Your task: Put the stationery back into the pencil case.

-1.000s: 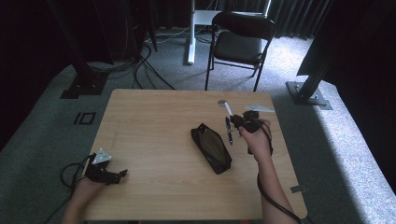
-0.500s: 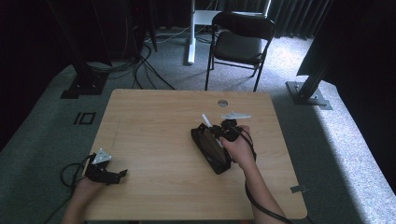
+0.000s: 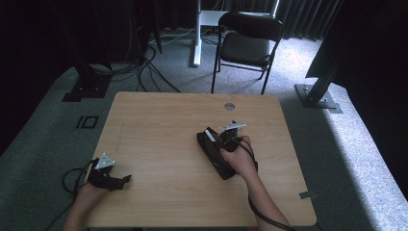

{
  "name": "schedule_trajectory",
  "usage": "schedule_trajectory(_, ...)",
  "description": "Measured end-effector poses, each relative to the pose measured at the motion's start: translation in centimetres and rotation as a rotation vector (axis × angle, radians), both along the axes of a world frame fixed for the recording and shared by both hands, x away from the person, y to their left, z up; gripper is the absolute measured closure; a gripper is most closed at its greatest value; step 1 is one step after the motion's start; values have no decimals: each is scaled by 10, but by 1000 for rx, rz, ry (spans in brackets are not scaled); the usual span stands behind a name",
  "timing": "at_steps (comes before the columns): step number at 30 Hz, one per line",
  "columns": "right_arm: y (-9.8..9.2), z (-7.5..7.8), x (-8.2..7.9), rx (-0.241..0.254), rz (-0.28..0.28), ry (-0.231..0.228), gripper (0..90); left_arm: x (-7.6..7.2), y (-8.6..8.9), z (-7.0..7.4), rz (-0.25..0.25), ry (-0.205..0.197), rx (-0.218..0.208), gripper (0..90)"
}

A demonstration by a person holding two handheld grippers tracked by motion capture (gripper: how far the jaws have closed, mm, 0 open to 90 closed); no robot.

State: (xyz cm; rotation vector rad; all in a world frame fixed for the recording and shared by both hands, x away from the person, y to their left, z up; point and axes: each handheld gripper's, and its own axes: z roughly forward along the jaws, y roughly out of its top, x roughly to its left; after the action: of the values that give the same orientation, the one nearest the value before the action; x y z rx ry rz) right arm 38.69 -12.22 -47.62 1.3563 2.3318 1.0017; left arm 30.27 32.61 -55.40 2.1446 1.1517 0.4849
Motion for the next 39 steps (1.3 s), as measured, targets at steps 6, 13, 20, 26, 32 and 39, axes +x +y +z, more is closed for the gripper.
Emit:
schedule_trajectory(6,7,-9,6,-54,-15,35,783,0,0,0,0,0,0,16)
schedule_trajectory(13,20,-21,15,-112,-14,78,784,0,0,0,0,0,0,16)
schedule_trajectory(20,28,-28,20,-140,-10,102,782,0,0,0,0,0,0,16)
schedule_trajectory(26,27,-23,18,-114,0,93,729,0,0,0,0,0,0,16)
schedule_trajectory(32,20,-2,11,-37,22,49,710,0,0,0,0,0,0,16)
schedule_trajectory(39,-15,33,9,31,-28,-52,691,0,0,0,0,0,0,16)
